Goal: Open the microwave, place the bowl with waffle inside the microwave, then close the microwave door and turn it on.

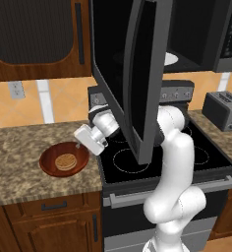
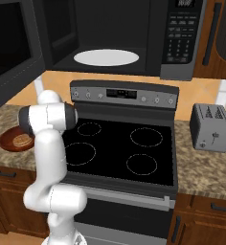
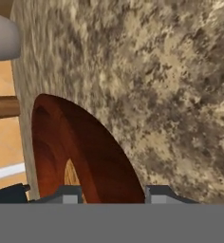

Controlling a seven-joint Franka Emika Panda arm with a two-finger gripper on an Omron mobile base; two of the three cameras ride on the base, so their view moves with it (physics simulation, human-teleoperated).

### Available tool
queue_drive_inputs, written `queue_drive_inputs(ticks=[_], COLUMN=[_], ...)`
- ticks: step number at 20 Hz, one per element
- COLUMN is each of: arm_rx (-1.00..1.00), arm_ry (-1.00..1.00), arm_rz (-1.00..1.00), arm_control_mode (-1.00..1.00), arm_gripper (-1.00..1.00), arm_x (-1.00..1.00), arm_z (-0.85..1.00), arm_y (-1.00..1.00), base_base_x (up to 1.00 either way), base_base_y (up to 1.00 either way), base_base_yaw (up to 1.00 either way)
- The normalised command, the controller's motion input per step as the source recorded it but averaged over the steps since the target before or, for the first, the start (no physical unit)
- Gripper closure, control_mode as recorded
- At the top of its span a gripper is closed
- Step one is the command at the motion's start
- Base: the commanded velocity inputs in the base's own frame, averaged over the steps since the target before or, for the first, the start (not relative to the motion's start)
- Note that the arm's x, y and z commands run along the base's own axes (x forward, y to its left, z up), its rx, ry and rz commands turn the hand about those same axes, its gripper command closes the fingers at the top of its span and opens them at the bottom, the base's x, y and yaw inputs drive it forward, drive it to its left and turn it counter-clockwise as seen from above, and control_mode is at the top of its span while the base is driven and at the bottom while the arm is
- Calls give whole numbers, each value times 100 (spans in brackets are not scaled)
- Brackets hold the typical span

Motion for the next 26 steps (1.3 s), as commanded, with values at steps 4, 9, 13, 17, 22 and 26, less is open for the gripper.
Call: queue_drive_inputs(ticks=[4, 9, 13, 17, 22, 26], arm_rx=[0, 8, 16, 20, 21, 10], arm_ry=[-4, -7, -3, 1, 11, 15], arm_rz=[-8, -11, 0, 3, -2, -25], arm_control_mode=[-100, -100, -100, -100, -100, -100], arm_gripper=[100, 100, 100, 100, 100, 100], arm_x=[-14, -27, -43, -49, -43, -59], arm_z=[0, 8, 49, 76, 86, 39], arm_y=[-17, -78, -96, -100, -100, -94], base_base_x=[0, 0, 0, 0, 0, 0], base_base_y=[0, 0, 0, 0, 0, 0], base_base_yaw=[0, 0, 0, 0, 0, 0])
